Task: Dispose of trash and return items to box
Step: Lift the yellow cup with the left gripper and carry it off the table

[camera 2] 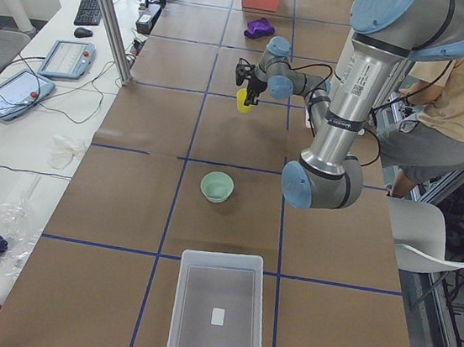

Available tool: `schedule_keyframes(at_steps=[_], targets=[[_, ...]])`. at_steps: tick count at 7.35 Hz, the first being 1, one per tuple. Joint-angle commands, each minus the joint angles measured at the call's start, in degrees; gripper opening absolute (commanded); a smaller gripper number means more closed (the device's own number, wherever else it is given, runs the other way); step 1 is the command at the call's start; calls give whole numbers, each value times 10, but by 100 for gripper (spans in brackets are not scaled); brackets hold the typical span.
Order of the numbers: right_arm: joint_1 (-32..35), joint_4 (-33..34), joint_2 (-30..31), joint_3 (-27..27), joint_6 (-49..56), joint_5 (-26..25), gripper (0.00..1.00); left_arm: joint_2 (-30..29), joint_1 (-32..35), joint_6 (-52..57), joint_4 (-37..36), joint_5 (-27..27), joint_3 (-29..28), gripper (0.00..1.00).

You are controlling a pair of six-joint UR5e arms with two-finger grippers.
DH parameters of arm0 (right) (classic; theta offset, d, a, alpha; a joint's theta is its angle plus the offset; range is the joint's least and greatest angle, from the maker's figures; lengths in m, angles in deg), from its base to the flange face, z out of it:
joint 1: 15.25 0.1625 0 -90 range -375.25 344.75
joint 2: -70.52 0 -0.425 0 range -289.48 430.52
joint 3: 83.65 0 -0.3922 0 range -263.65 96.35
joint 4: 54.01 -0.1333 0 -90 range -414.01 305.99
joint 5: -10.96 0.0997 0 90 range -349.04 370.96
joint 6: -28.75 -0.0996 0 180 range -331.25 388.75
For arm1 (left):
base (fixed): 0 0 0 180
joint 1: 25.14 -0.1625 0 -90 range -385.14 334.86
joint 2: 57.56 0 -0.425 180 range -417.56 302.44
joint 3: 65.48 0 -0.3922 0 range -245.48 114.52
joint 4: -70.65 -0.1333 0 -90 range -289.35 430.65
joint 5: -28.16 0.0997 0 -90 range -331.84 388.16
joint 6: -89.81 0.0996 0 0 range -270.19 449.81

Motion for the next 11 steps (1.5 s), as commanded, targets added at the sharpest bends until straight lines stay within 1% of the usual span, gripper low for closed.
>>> schedule_keyframes(at_steps=[1,2,3,4,5,6,7,8,9,10,11], targets=[[-8,-26,-1,-2,-2,2,100,34,169,214,0,-105,15,0],[-9,-32,-2,-4,-3,24,100,60,246,330,0,-157,15,0],[-9,-34,-9,-9,-14,51,100,103,334,454,1,-201,14,0],[-20,-50,-11,-13,-17,53,100,146,406,576,1,-225,11,0],[-23,-69,-10,-12,-17,53,100,186,455,693,2,-244,1,0],[-23,-75,-9,-12,-17,53,100,208,503,776,7,-250,-28,0],[-23,-75,-8,-11,-17,53,100,246,550,881,29,-252,-69,0],[-23,-75,-8,-11,-17,53,100,252,607,959,62,-252,-130,0],[-23,-75,-8,-10,-17,53,100,280,623,994,94,-259,-163,0],[-25,-75,-8,-9,-16,53,100,318,623,979,135,-288,-168,0],[-29,-75,-8,-9,-16,53,100,340,623,923,195,-297,-186,0]])
